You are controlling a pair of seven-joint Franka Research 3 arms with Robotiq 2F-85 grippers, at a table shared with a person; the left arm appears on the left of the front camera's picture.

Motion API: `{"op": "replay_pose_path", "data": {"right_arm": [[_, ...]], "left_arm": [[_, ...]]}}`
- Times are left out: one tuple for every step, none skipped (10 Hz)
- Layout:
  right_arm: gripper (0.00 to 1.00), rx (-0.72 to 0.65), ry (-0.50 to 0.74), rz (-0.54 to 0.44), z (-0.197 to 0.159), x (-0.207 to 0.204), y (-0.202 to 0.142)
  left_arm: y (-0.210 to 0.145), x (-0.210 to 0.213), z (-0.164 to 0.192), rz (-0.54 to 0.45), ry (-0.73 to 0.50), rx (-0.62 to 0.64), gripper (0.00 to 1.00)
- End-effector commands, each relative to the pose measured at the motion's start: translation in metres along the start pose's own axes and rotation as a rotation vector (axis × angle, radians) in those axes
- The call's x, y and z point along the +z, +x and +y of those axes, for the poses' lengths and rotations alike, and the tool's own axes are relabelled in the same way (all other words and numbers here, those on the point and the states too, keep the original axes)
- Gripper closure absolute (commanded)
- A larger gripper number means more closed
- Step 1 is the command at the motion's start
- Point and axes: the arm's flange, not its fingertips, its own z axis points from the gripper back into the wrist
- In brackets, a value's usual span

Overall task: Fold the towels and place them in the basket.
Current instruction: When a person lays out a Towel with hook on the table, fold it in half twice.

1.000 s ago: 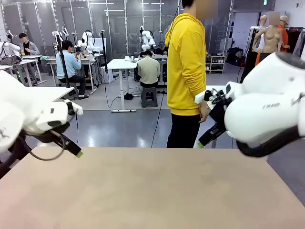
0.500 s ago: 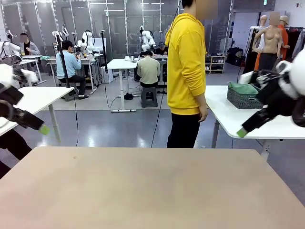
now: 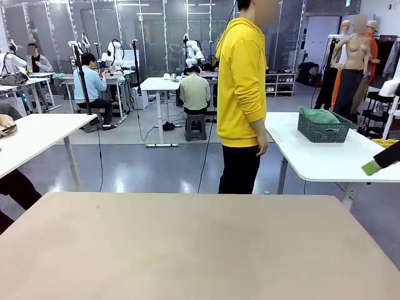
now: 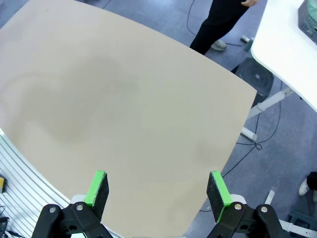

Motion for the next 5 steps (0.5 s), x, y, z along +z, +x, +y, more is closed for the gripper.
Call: {"op": "replay_pose_path", "data": {"right_arm": [[0.0, 0.023, -0.021, 0.018, -0.002, 0.009, -0.008], [0.0, 0.023, -0.036, 0.005, -0.003, 0.018, -0.005], [0.0, 0.041, -0.053, 0.005, 0.0, 0.033, 0.001], [0.0, 0.068, -0.081, 0.002, 0.003, 0.048, 0.012], [0.0, 0.093, -0.104, -0.007, 0.007, 0.062, 0.025]], "left_arm": [[0.001, 0.013, 0.0, 0.025, 0.007, 0.048, 0.0], [0.002, 0.023, 0.003, 0.004, 0.0, 0.044, 0.0], [0.011, 0.039, -0.001, 0.004, 0.006, 0.031, 0.0], [0.021, 0.053, -0.003, 0.013, 0.04, 0.031, 0.0], [0.034, 0.061, -0.007, 0.014, 0.046, 0.033, 0.0]]}}
